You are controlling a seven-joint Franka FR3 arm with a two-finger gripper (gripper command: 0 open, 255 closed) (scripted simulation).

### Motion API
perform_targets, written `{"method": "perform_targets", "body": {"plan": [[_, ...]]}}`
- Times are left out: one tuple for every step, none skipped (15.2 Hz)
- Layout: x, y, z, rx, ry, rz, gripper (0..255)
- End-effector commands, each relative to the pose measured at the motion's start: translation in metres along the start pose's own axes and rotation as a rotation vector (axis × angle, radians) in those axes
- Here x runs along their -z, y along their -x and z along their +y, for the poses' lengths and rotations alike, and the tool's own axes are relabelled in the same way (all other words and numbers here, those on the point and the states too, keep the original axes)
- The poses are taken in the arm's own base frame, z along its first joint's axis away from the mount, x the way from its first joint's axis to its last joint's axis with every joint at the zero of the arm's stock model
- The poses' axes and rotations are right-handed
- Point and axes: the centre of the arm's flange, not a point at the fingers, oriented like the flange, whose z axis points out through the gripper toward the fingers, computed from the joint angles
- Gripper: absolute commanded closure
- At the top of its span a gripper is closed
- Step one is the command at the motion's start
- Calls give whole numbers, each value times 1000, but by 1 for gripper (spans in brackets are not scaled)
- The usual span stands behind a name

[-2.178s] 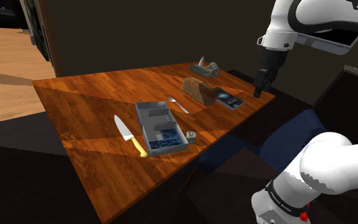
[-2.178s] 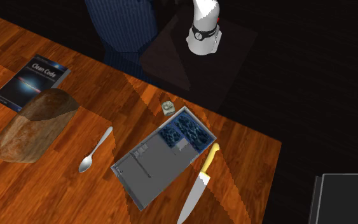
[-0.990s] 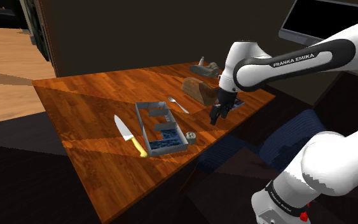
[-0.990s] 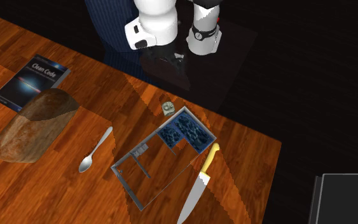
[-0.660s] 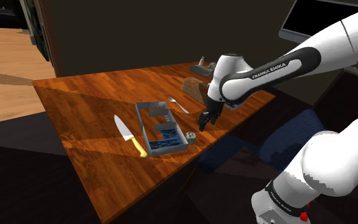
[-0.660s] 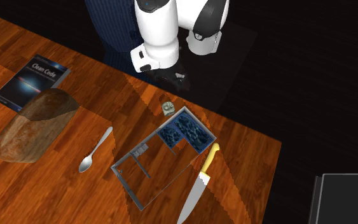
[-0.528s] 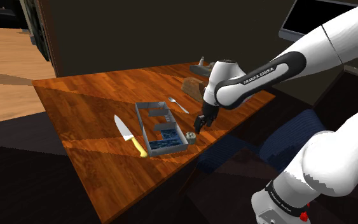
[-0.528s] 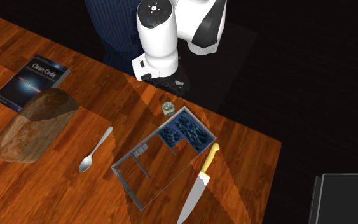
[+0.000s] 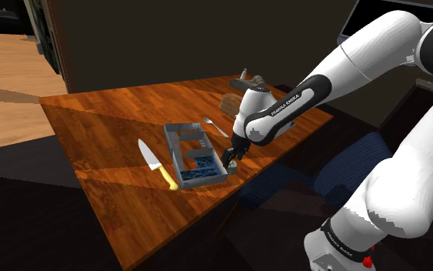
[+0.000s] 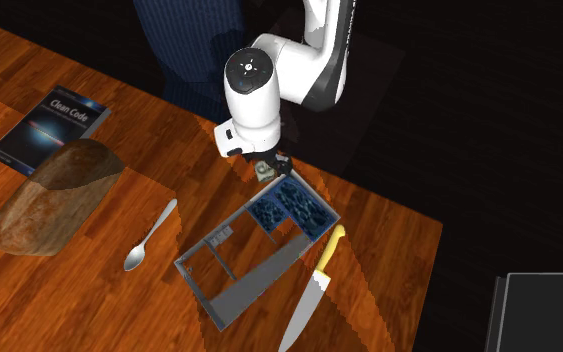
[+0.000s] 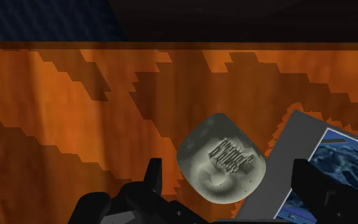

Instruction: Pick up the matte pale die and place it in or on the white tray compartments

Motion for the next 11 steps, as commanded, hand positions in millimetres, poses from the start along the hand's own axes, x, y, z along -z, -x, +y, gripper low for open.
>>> {"method": "perform_targets", "body": {"plan": [[-14,0,0,0,0,-4,0],[-19,0,0,0,0,-4,0],[-24,0,0,0,0,-4,0],[-28,1,0,0,0,-4,0],[-28,1,0,0,0,-4,0],[-28,1,0,0,0,-4,0],[-28,1,0,0,0,-4,0],[-28,1,0,0,0,-4,0],[-28,1,0,0,0,-4,0],[-28,1,0,0,0,-4,0],[-28,1,0,0,0,-4,0]]}}
